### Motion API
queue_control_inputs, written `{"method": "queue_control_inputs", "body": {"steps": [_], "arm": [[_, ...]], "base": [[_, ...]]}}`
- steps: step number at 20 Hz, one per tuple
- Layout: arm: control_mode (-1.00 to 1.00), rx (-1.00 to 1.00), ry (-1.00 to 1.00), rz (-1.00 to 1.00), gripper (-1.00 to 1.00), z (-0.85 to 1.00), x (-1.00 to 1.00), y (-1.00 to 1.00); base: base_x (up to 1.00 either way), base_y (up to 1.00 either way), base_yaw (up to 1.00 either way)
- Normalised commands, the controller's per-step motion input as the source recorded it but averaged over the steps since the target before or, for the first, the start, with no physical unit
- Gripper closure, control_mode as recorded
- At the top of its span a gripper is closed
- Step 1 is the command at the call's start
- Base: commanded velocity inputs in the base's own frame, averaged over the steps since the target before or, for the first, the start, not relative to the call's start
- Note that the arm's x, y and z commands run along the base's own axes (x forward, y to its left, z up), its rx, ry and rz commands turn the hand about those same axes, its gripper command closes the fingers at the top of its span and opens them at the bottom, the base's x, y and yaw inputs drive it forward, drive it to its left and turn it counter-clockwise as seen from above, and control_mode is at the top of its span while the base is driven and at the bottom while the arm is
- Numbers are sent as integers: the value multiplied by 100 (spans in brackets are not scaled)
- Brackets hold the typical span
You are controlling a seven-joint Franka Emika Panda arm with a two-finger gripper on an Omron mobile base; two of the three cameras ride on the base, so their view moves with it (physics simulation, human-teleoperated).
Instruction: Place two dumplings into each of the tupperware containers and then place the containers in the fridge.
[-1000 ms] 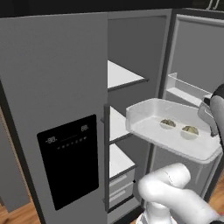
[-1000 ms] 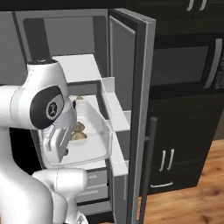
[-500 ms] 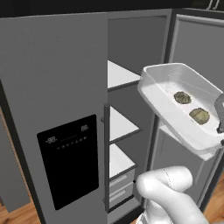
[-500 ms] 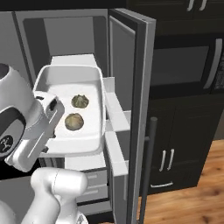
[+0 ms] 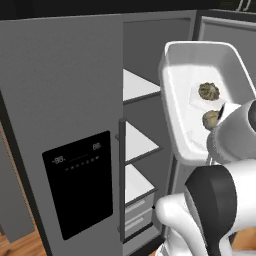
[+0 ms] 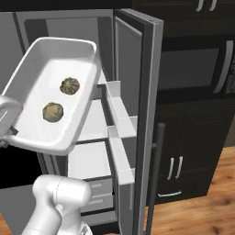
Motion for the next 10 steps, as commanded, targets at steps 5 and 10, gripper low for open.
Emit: {"method": "queue_control_inputs", "body": {"steps": [5, 10], "arm": [[-100, -1, 15, -1, 100, 52, 38, 32], [-100, -2, 42, 0, 100, 51, 57, 3]], "base": [[0, 0, 0], [0, 0, 0]]}}
